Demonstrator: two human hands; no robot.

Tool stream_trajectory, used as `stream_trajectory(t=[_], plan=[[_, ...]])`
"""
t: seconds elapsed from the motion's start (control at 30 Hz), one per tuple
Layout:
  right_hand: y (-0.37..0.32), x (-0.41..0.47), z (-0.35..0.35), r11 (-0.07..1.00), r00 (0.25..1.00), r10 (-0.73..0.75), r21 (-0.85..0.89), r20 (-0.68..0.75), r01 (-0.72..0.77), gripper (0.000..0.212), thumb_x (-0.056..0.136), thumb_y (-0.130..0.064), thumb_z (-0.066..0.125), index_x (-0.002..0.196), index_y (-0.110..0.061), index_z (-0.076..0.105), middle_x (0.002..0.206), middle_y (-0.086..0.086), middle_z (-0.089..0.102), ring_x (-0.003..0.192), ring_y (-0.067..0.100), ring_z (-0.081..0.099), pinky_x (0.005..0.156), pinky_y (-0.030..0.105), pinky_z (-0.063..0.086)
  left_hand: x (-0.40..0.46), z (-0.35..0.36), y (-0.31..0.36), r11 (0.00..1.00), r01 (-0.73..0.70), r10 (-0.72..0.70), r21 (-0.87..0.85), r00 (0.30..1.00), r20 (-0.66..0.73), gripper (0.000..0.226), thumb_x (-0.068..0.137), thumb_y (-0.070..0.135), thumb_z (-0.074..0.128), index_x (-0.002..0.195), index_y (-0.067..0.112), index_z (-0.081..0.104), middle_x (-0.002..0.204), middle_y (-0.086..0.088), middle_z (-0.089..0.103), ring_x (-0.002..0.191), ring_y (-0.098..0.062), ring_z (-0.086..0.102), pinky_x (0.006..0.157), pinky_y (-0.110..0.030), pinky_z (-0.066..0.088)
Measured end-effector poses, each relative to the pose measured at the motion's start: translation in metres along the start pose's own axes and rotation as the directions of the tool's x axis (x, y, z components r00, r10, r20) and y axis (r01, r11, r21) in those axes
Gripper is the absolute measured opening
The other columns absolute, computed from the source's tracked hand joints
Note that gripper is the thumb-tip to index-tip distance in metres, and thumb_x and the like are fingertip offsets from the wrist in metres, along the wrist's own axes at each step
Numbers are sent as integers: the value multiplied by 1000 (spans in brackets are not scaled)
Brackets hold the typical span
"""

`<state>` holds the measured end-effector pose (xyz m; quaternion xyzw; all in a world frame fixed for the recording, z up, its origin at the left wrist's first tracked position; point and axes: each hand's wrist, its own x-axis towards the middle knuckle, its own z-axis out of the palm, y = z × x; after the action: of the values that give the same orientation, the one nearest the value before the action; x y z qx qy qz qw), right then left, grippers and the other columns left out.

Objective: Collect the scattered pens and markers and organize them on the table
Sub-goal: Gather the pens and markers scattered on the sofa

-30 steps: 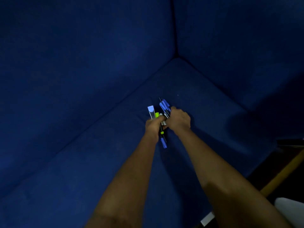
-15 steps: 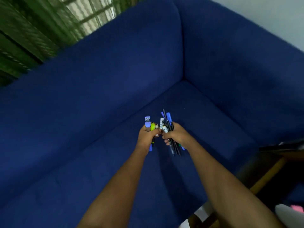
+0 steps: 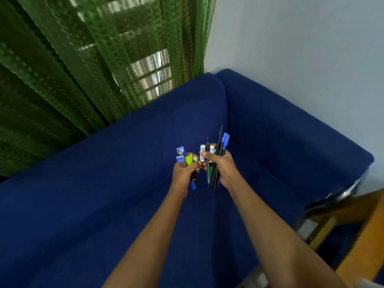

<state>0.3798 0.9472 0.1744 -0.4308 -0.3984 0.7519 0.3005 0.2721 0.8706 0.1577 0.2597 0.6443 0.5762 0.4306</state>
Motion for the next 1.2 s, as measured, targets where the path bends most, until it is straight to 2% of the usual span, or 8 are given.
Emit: stream_trajectory(t=[0.13,0.23,0.47,0.63,0.77,0.9,1.0,1.2], plan=[[-2,-35,22,977,1000,6,-213,28,0,21,78,0,71,88,-10,56,65,4,63,47,12,57,47,24,47,-30,-27,12,997,24,-28,79,998,53,9,84,-1,60,79,6,61,65,0,62,58,-7,57,60,-21,49],[7,-64,44,966,1000,7,-260,-5,-8,19,80,-1,67,84,-13,53,63,2,57,47,12,52,44,23,43,-57,-52,13,996,52,-56,71,996,70,11,85,-1,58,79,8,62,66,1,64,60,-7,61,58,-21,49],[52,-175,119,969,979,-45,-247,-197,-5,20,79,-1,61,74,-16,49,58,2,49,44,13,43,43,23,38,-166,-136,-6,978,198,-196,-60,980,42,12,87,2,54,83,9,63,71,-6,64,61,-14,60,53,-21,46],[77,-269,152,986,931,-71,-167,-358,12,16,77,-2,61,78,-14,49,59,3,50,45,13,43,43,23,39,-244,-165,-4,960,272,-266,-60,959,96,8,87,6,57,93,5,63,71,-6,63,59,-12,59,50,-19,45],[103,-337,130,991,868,-50,-132,-494,-18,16,76,-4,61,86,-11,51,60,2,52,43,13,44,42,23,40,-298,-140,1,963,264,-268,49,931,249,9,87,16,63,82,11,59,63,-3,60,48,-7,53,48,-21,41],[142,-393,95,991,788,11,-101,-616,-92,16,76,-4,63,83,-11,50,59,3,53,41,14,44,40,22,40,-353,-119,-25,950,275,-311,151,889,337,18,86,18,63,69,14,57,61,-3,57,50,-10,50,48,-23,40],[196,-441,64,990,735,52,-61,-676,-127,16,75,-4,63,83,-10,50,56,5,50,39,16,41,39,21,37,-409,-111,-78,905,341,-415,253,837,356,12,85,15,64,76,10,57,61,-4,57,44,-7,50,42,-19,40],[300,-562,27,972,630,189,50,-754,-231,20,73,-4,62,70,-16,46,59,6,48,42,16,41,41,22,36,-525,-112,-182,798,426,-582,427,728,361,17,83,12,63,68,14,55,56,-2,56,40,-8,44,45,-21,34]])
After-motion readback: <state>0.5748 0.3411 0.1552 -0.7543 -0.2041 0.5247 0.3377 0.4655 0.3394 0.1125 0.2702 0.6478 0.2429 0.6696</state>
